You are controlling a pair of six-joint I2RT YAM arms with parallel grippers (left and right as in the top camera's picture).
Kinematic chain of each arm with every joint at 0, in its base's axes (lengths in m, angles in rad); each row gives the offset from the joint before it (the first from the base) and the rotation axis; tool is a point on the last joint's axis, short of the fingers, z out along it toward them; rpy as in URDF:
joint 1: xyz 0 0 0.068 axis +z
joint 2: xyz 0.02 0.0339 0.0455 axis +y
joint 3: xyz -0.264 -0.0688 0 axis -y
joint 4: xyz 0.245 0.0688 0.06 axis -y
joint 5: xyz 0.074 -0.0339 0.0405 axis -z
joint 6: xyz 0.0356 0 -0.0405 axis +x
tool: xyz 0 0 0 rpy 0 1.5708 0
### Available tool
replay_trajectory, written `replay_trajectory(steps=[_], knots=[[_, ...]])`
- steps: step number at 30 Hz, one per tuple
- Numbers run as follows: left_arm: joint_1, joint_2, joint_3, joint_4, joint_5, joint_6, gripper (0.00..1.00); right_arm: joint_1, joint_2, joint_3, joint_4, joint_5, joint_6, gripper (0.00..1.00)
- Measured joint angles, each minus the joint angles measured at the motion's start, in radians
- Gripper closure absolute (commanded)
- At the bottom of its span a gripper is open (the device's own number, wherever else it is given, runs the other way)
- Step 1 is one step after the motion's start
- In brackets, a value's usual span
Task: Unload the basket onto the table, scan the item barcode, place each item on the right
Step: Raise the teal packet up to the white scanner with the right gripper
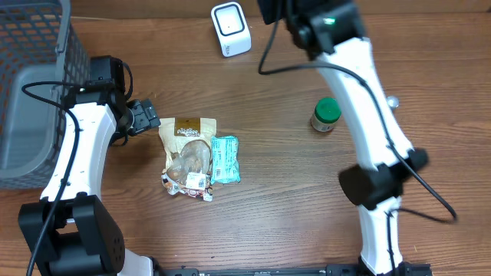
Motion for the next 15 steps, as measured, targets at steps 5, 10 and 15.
replay_trajectory(steps=[5, 10, 15], knots=[[0.000, 0.000, 0.000, 0.000, 0.000, 0.000, 0.00, 0.002, 0.150, -0.008, 0.139, 0.039, -0.160, 0.96], [0.000, 0.000, 0.000, 0.000, 0.000, 0.000, 0.00, 0.019, 0.258, -0.013, 0.357, 0.119, -0.273, 0.96], [0.000, 0.000, 0.000, 0.000, 0.000, 0.000, 0.00, 0.047, 0.320, -0.013, 0.502, 0.184, -0.330, 0.96]])
